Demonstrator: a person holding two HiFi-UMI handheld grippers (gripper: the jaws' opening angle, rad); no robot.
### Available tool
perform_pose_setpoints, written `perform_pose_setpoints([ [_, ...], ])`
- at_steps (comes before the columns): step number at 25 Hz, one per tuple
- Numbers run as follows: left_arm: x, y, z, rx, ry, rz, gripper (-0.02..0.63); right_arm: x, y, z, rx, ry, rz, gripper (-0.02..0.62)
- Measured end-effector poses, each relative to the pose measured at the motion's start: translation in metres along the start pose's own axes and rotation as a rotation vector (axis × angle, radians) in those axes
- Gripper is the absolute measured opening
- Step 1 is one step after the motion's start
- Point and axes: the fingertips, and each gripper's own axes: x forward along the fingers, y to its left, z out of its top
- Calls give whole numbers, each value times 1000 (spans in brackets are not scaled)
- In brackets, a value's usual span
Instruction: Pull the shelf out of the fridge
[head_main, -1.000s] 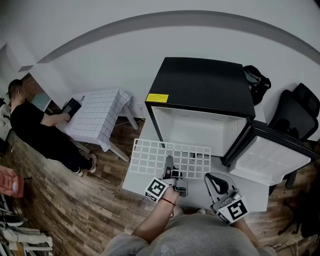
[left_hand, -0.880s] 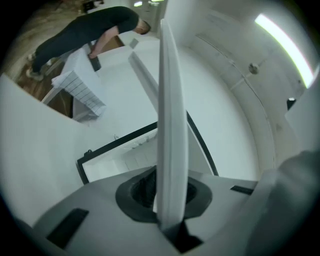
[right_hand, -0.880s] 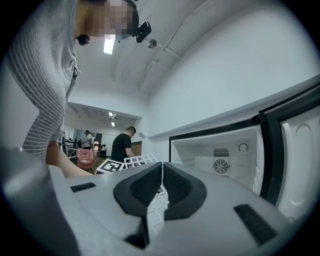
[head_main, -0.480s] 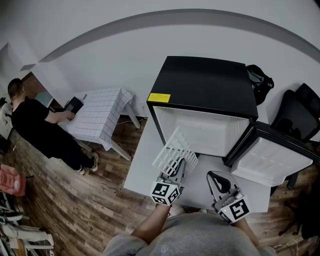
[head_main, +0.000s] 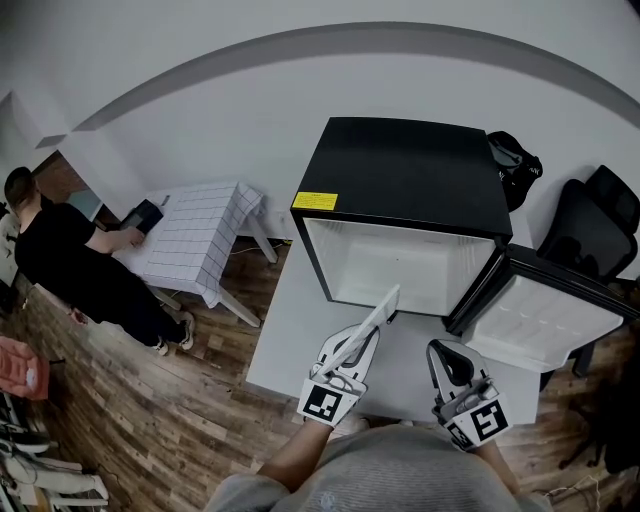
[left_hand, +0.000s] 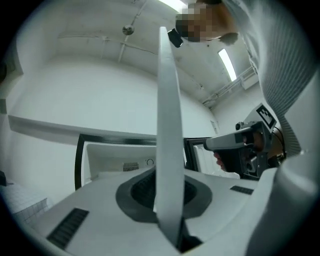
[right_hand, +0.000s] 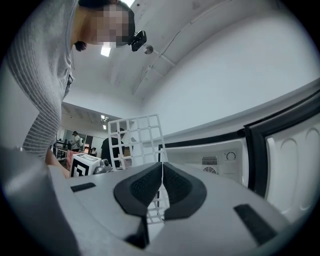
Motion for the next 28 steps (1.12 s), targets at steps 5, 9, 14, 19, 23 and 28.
perform_pose_setpoints([
  [5,6,-8,18,21,-40,-27,40,1,2,3,-6,-6,2,14],
  [9,7,-9,24,20,-55,-29,40,2,7,4,0,-3,13,14],
  [14,6,-11,24,23,-57,-30,40,1,11,5,5,-10,25,12],
  [19,8,-11,27,20,-62,-34,40,1,10,6,-4,-7,27,12],
  [23,10,-16,24,97,-11,-76,40,0,9,5,-11,5,24,12],
  [28,10,-16,29,87,-40,-69,40,2,14,6,-11,19,44,12],
])
